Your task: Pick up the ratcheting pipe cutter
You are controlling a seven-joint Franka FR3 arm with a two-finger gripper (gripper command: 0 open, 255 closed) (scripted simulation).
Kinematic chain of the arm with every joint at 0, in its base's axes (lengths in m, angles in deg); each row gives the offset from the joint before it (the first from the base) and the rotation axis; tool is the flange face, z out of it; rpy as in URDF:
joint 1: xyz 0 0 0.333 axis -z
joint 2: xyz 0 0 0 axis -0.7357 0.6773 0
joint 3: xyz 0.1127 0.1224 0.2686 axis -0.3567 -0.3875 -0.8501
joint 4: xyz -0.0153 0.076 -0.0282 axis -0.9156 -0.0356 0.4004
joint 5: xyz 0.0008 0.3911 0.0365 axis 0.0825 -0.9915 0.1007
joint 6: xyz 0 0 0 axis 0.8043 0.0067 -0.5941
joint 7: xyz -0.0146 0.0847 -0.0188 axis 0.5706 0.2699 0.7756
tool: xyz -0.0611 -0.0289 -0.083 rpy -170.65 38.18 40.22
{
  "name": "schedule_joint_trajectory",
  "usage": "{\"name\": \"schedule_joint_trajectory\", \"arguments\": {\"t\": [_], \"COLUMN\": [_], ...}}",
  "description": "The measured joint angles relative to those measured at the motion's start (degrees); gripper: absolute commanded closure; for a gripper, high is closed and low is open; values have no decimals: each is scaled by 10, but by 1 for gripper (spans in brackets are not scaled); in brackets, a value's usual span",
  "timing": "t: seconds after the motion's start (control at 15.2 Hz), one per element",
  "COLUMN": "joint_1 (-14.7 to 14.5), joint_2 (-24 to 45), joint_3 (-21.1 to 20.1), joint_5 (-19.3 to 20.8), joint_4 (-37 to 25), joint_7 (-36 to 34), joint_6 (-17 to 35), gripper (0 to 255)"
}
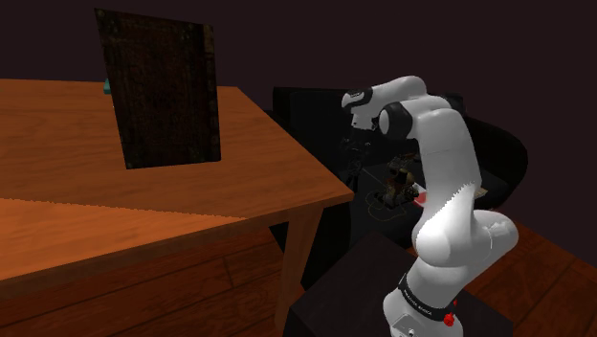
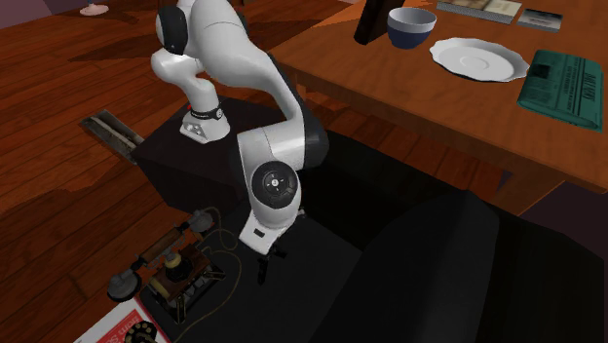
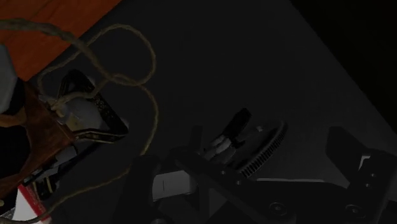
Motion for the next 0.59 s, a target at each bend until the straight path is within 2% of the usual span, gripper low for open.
{"name": "schedule_joint_trajectory", "arguments": {"t": [0.2, 0.4, 0.59], "joint_1": [38, 86, 101], "joint_2": [72, 162, 198], "joint_3": [0, -3, -5], "joint_5": [-15, -28, -33], "joint_4": [-96, -224, -265], "joint_7": [-19, -45, -53], "joint_6": [-35, -81, -89], "gripper": [0, 0, 0]}}
